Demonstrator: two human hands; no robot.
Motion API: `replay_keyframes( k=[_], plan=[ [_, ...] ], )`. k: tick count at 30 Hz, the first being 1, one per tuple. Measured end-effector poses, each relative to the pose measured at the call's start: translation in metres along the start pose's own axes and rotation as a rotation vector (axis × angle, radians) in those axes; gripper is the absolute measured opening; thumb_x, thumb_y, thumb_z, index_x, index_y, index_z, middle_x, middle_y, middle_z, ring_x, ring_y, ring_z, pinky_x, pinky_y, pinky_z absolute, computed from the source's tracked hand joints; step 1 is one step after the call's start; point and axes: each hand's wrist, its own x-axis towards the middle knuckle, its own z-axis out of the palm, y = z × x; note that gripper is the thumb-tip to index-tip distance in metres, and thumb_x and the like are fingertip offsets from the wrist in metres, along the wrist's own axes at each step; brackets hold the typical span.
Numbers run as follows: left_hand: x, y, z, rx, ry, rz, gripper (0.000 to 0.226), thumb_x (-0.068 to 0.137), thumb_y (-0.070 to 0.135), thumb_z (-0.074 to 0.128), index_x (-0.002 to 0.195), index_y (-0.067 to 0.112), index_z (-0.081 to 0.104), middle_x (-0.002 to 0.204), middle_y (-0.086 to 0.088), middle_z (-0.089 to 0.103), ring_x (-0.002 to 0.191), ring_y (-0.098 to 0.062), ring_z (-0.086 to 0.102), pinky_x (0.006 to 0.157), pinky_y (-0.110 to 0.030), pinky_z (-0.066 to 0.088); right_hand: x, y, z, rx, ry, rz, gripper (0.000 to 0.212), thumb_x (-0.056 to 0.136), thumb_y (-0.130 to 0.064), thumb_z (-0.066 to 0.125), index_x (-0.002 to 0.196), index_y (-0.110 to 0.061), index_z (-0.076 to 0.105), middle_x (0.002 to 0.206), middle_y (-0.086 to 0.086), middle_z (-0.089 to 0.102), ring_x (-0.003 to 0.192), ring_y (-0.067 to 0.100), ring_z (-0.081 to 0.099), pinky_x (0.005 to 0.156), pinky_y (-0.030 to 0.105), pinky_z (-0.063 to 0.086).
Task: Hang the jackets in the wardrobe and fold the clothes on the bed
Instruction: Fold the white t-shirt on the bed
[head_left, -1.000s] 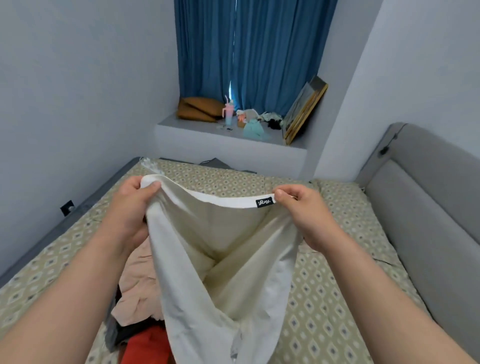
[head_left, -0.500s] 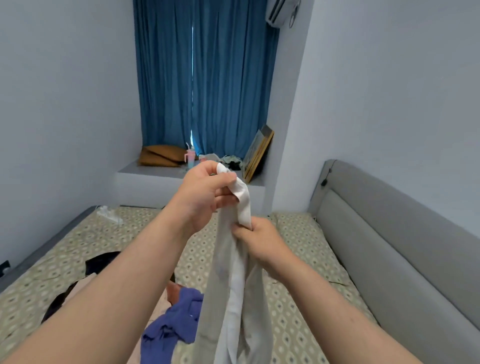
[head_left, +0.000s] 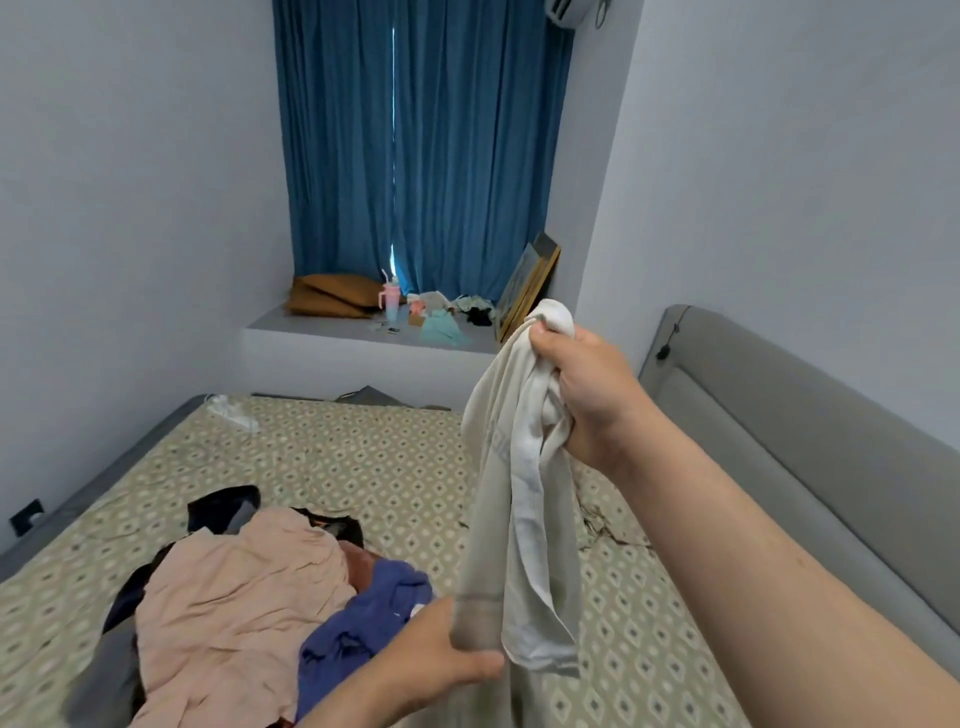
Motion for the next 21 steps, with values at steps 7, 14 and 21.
replay_keyframes(
  k=[7, 14, 21],
  plan=[
    [0.004, 0.03, -0.006, -0.135, 0.189, 0.001, 0.029, 0.083, 0.018, 0.063, 0.109, 0.018, 0.075, 0.106, 0.002, 0.076, 0.105, -0.017, 0.069, 0.091, -0.032, 0.054, 0.036, 0.021, -0.018, -0.127, 0.023, -0.031, 0.017, 0.102, -0.018, 0.05, 0.104, -0.015, 0.066, 0.09, -0.001, 0.076, 0.086, 0.016, 0.072, 0.073, 0.031, 0.058],
    [0.032, 0.105, -0.034, -0.725, 0.362, 0.105, 0.017, 0.101, 0.01, 0.051, 0.104, 0.003, 0.066, 0.079, -0.01, 0.075, 0.067, -0.018, 0.073, 0.054, -0.029, 0.056, 0.004, 0.112, -0.071, -0.373, 0.066, 0.181, 0.03, 0.098, -0.04, 0.056, 0.122, -0.022, 0.06, 0.128, -0.005, 0.06, 0.123, 0.021, 0.055, 0.095, 0.034, 0.048],
    [0.06, 0.166, -0.05, -0.969, 0.484, 0.281, 0.021, 0.102, 0.015, 0.051, 0.118, 0.003, 0.059, 0.084, -0.009, 0.075, 0.073, -0.018, 0.074, 0.059, -0.033, 0.059, -0.08, 0.183, -0.079, -0.415, -0.217, 0.252, 0.034, 0.086, -0.037, 0.067, 0.115, -0.019, 0.068, 0.108, -0.006, 0.075, 0.102, 0.011, 0.07, 0.086, 0.03, 0.056]
  ],
)
